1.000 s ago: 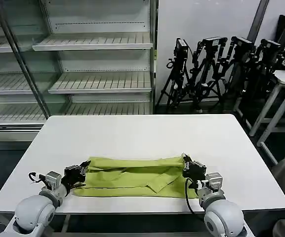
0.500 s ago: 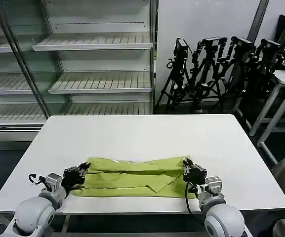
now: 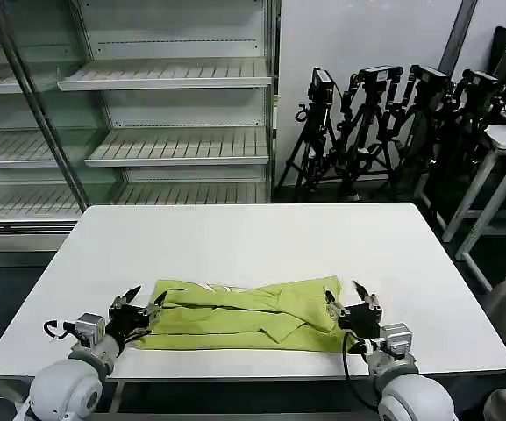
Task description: Fold and organize the clothes.
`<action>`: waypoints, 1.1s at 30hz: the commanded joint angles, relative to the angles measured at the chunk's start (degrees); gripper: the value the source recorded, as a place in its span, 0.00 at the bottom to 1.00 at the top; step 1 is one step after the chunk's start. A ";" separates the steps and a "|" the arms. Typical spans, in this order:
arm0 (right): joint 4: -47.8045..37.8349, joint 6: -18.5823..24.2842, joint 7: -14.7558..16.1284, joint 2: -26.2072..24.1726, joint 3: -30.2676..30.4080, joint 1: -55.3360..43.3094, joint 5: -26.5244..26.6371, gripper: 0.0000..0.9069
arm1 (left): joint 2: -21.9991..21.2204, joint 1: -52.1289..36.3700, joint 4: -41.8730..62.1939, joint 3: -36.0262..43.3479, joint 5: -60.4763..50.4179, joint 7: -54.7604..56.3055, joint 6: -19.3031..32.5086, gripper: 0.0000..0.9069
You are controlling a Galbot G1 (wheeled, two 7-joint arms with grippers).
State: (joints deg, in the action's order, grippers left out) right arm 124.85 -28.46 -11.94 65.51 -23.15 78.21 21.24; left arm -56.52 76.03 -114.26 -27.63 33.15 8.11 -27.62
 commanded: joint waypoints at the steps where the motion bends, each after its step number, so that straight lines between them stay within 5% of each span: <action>1: 1.53 0.38 0.19 0.35 -2.37 3.18 -0.91 1.00 | -3.03 2.77 0.25 0.60 10.10 10.94 2.39 1.00; 5: 1.34 0.57 0.23 0.60 -2.11 3.27 -1.47 1.00 | -3.86 2.85 0.34 1.00 10.56 10.75 2.60 1.00; 6: 1.30 0.65 0.23 0.65 -2.10 3.30 -1.54 1.00 | -3.97 2.87 0.49 1.07 10.63 10.55 2.59 0.90; 7: 1.26 0.72 0.21 0.75 -2.11 3.42 -1.66 1.00 | -4.39 2.87 0.86 1.28 10.61 10.64 2.62 0.27; 9: 1.24 0.76 0.20 0.78 -2.10 3.61 -1.79 1.00 | -4.82 3.04 1.19 1.52 10.62 10.39 2.77 0.01; 24: 1.38 0.55 0.31 1.14 -1.75 4.01 -2.48 1.00 | -7.57 2.87 -0.44 3.75 8.51 7.81 4.38 0.01; 33: 1.31 0.52 0.30 1.40 -1.36 3.87 -2.78 1.00 | -5.31 2.02 0.20 1.67 3.83 6.79 4.19 0.01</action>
State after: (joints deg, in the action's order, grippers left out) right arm 126.17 -27.89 -11.62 66.83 -24.48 81.96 18.57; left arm -62.87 78.15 -113.97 -24.54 40.64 15.17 -23.41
